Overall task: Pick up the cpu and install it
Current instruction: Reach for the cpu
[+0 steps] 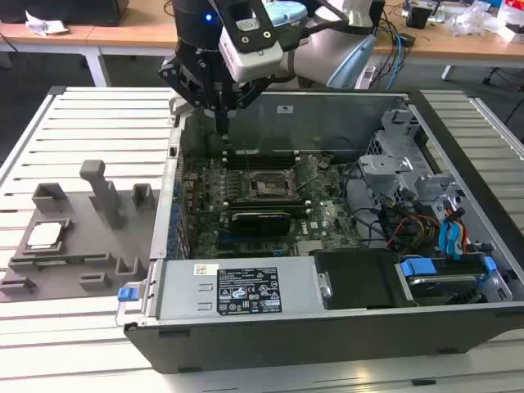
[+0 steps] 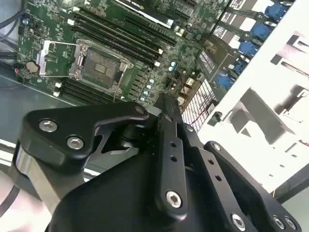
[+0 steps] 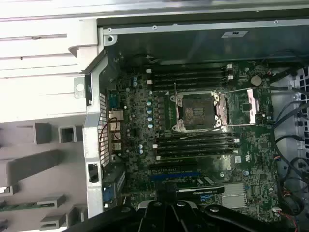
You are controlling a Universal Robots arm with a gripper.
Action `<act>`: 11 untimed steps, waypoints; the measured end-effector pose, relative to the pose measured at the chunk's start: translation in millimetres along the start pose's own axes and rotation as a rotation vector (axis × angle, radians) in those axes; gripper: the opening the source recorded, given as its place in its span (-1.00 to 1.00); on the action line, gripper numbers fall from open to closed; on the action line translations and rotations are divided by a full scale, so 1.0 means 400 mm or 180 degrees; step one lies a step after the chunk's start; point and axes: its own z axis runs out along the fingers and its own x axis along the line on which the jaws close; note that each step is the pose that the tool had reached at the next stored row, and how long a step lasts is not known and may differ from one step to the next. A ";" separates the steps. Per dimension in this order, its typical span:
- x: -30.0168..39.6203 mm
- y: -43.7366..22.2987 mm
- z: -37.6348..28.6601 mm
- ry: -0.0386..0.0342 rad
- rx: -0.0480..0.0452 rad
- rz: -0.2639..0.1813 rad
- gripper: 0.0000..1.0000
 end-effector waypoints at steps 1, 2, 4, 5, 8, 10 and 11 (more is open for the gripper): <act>0.008 -0.001 0.000 0.0000 0.0000 0.0000 -0.79; 0.021 -0.002 -0.001 0.0000 0.0000 0.0000 -0.79; 0.043 -0.003 -0.001 0.0000 0.0000 0.0000 -0.79; 0.052 -0.004 -0.001 0.0000 0.0000 0.0000 -0.79; 0.067 -0.005 -0.002 0.0000 0.0000 0.0000 -0.79; 0.080 -0.006 -0.002 0.0000 0.0000 0.0000 -0.79; 0.089 -0.007 -0.002 0.0000 0.0000 0.0000 -0.79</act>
